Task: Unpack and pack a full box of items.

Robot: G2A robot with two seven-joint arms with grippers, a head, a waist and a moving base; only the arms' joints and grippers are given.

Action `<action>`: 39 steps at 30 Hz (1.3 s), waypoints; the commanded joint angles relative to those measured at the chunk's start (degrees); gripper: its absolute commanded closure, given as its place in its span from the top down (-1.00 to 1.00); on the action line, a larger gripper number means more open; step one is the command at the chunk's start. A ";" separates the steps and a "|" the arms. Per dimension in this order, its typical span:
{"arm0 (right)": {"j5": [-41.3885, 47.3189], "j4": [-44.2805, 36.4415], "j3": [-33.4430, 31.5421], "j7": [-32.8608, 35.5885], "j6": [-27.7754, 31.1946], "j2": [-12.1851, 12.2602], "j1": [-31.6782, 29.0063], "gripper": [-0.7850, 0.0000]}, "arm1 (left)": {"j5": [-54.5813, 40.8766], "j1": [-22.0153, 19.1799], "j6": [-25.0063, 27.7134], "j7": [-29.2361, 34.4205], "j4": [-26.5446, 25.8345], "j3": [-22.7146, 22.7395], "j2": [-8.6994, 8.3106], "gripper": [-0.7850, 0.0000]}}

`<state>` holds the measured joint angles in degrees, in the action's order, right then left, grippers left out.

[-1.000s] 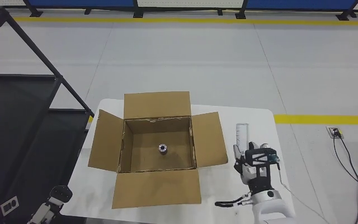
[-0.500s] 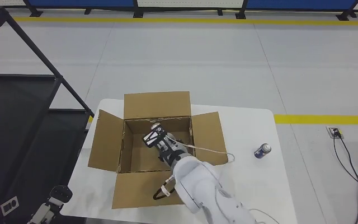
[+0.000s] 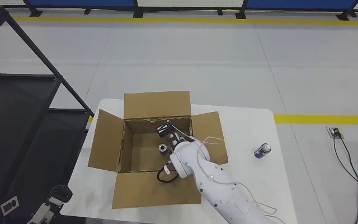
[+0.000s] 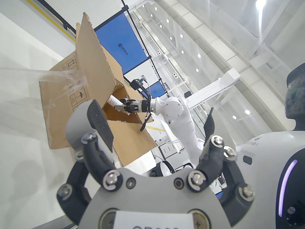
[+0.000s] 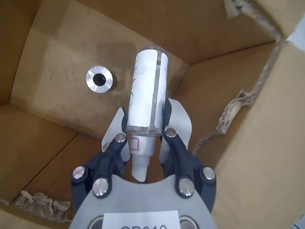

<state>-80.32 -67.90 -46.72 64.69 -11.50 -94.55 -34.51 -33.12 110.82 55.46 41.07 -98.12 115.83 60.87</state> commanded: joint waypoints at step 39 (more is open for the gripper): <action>-17.42 -57.74 -37.30 -9.06 -2.56 5.94 -41.44 1.00 | 0.00 0.00 0.00 0.00 0.00 0.00 0.00 1.00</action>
<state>-99.91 -127.43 -81.81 54.92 -14.38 -88.67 -76.36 -33.12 110.82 55.46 41.07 -98.12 115.83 60.87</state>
